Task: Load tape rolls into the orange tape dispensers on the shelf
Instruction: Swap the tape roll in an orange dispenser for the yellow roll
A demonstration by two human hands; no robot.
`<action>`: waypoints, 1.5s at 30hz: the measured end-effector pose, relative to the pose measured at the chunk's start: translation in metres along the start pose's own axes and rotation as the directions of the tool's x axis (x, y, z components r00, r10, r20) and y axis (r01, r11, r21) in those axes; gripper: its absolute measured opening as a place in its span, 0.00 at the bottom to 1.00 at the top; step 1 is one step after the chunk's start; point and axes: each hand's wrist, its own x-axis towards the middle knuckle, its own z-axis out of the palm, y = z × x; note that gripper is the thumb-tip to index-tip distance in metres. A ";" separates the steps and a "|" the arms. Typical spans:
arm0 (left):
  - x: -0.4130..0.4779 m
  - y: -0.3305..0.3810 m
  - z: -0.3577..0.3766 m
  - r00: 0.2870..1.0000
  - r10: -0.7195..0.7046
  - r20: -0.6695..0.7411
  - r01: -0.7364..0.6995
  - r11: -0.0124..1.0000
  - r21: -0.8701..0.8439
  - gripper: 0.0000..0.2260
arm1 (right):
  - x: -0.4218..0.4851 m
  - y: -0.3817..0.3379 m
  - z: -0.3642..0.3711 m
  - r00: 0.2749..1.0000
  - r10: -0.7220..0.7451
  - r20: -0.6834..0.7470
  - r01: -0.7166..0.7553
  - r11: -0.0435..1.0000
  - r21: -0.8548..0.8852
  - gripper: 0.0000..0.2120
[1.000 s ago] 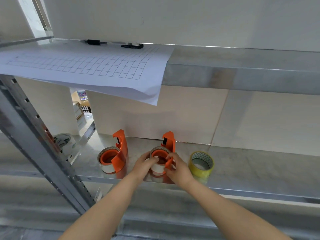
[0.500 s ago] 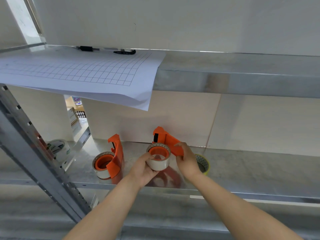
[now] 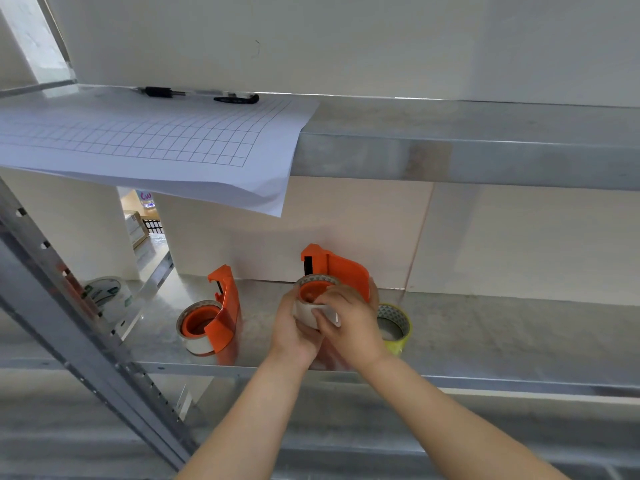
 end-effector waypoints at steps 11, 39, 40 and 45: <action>0.002 0.003 0.006 0.996 0.038 -0.079 -0.037 0.999 0.014 0.17 | 0.009 -0.016 -0.009 0.979 0.204 -0.010 -0.201 0.971 0.130 0.05; -0.007 -0.010 0.020 1.000 0.007 0.001 -0.007 0.982 0.188 0.15 | 0.016 -0.009 -0.068 0.886 0.464 0.008 -0.404 0.763 0.504 0.12; -0.007 -0.009 0.019 1.000 0.001 0.009 -0.003 0.980 0.200 0.15 | 0.015 -0.009 -0.069 0.895 0.446 0.010 -0.391 0.773 0.499 0.12; -0.012 -0.004 0.022 0.997 -0.025 0.077 0.008 0.977 0.211 0.16 | 0.006 -0.011 -0.066 0.963 0.269 -0.009 -0.242 0.881 0.407 0.06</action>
